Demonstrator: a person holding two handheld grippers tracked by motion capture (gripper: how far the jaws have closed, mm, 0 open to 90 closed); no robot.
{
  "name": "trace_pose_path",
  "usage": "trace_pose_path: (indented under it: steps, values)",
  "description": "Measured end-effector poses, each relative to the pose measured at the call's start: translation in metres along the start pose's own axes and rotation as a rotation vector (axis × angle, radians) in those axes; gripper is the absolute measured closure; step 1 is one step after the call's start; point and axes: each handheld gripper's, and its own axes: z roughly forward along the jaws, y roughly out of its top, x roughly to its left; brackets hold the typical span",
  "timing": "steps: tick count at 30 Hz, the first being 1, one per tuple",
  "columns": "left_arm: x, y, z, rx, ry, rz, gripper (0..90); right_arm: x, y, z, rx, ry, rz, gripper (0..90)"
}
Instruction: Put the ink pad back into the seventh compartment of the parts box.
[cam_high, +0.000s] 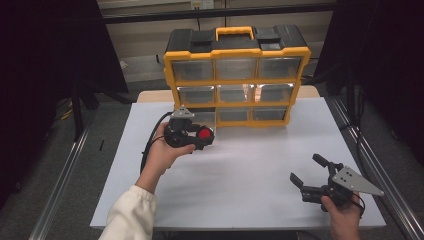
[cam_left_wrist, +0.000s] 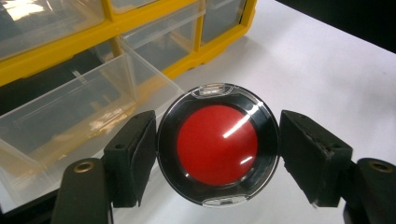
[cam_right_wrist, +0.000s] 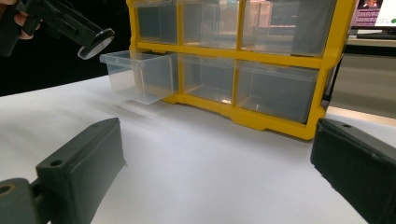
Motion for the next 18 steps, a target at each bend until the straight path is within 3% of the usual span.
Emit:
trace_pose_path:
  steps: [12, 18]
  values:
    - [0.0064, 0.0040, 0.0015, -0.018, 0.010, -0.014, 29.7, 0.0000, 0.0001, -0.0001, 0.000, 0.000, 0.000, 2.1]
    - [0.0094, 0.0062, 0.0014, -0.001, 0.028, -0.011, 29.7, -0.0001, 0.0001, -0.0003, -0.001, 0.000, 0.000, 2.1]
